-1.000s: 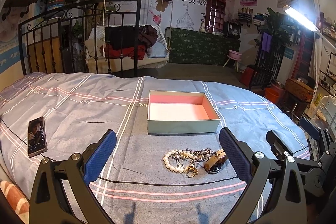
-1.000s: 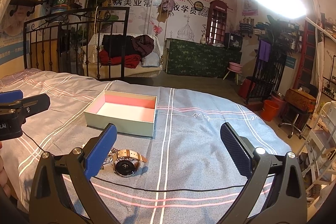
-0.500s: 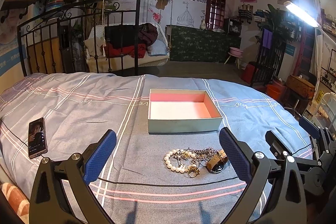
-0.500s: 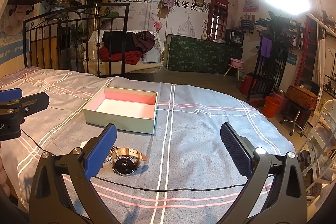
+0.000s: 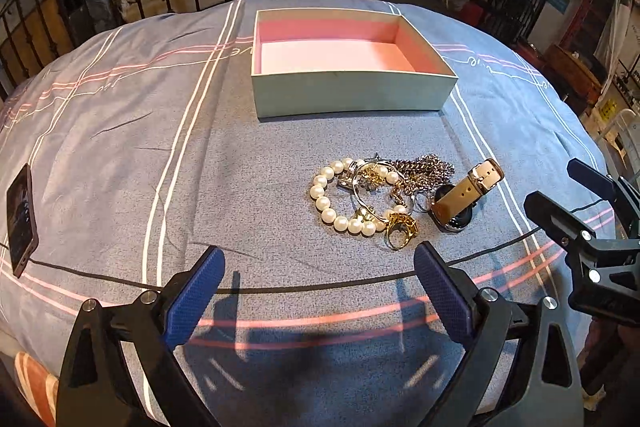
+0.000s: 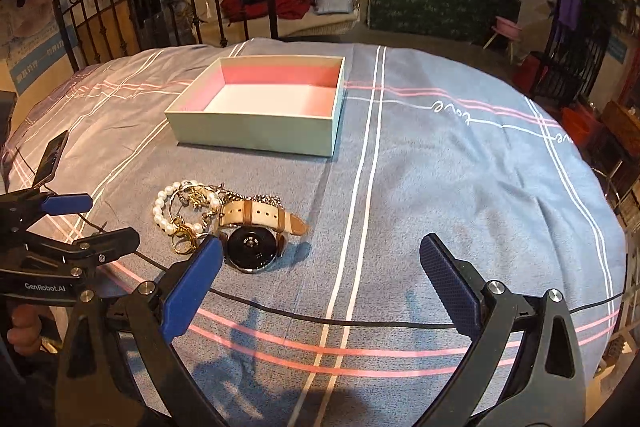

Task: Organize jewelry
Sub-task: 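Grasp the pearl bracelet with the left tool while the right tool grasps the tan-strap watch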

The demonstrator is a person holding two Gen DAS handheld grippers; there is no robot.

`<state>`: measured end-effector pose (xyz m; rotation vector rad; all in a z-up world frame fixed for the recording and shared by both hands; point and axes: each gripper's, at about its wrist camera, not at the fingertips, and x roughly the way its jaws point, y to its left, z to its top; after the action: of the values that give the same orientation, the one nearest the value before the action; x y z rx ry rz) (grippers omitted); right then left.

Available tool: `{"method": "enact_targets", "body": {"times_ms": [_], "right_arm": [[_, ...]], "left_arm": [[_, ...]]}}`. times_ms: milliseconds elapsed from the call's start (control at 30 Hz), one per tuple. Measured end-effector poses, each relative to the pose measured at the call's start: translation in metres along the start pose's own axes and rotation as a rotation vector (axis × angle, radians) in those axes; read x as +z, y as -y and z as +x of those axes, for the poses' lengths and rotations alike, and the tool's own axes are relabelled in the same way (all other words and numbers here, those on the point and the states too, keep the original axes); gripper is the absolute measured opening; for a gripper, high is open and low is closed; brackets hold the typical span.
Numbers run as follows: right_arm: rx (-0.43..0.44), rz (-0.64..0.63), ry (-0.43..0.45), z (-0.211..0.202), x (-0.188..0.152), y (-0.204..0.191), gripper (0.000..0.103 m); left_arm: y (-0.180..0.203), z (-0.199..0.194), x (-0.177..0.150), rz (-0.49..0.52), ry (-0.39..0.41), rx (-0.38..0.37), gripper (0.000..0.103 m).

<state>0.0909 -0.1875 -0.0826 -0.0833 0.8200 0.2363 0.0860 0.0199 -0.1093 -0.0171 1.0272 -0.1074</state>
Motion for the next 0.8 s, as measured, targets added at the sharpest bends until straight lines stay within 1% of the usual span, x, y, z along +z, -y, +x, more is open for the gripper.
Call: {"method": "enact_targets", "body": {"times_ms": [100, 267, 300, 367, 433, 467, 500, 567, 600, 633, 700, 733, 767, 800], "right_arm": [[0.007, 0.000, -0.024, 0.010, -0.002, -0.001, 0.097], [0.010, -0.024, -0.041, 0.019, -0.005, -0.007, 0.097], [0.012, -0.028, -0.044, 0.021, -0.004, -0.007, 0.097], [0.019, -0.030, -0.052, 0.025, -0.005, -0.009, 0.097], [0.026, -0.034, -0.062, 0.028, -0.006, -0.010, 0.097], [0.028, -0.036, -0.063, 0.029, -0.006, -0.010, 0.097], [0.034, -0.037, -0.064, 0.030, -0.007, -0.010, 0.097], [0.050, -0.038, -0.064, 0.033, -0.006, -0.011, 0.097], [0.061, -0.040, -0.064, 0.034, -0.006, -0.012, 0.097], [0.070, -0.044, -0.064, 0.036, -0.005, -0.014, 0.097], [0.101, -0.043, -0.063, 0.040, -0.004, -0.017, 0.096], [0.123, -0.039, -0.063, 0.042, -0.003, -0.018, 0.096], [0.147, -0.033, -0.061, 0.043, -0.002, -0.019, 0.096], [0.165, -0.025, -0.061, 0.046, -0.001, -0.020, 0.096]], "left_arm": [[-0.002, 0.009, 0.008, 0.013, -0.014, 0.025, 0.085], [-0.014, 0.022, 0.016, -0.001, -0.053, 0.078, 0.083], [-0.015, 0.026, 0.018, -0.001, -0.062, 0.082, 0.079], [-0.014, 0.036, 0.022, 0.004, -0.082, 0.065, 0.076], [-0.011, 0.042, 0.026, 0.005, -0.085, 0.040, 0.072], [-0.010, 0.044, 0.028, 0.014, -0.083, 0.037, 0.068], [-0.006, 0.048, 0.030, 0.035, -0.092, 0.036, 0.060], [0.000, 0.053, 0.031, 0.076, -0.091, 0.058, 0.055], [0.004, 0.053, 0.031, 0.095, -0.081, 0.055, 0.048], [0.007, 0.052, 0.031, 0.113, -0.076, 0.046, 0.043], [0.012, 0.051, 0.031, 0.136, -0.068, 0.026, 0.025], [0.013, 0.050, 0.030, 0.142, -0.060, 0.022, 0.020], [0.013, 0.049, 0.030, 0.140, -0.051, 0.014, 0.013], [0.011, 0.047, 0.030, 0.131, -0.046, -0.001, 0.012]]}}
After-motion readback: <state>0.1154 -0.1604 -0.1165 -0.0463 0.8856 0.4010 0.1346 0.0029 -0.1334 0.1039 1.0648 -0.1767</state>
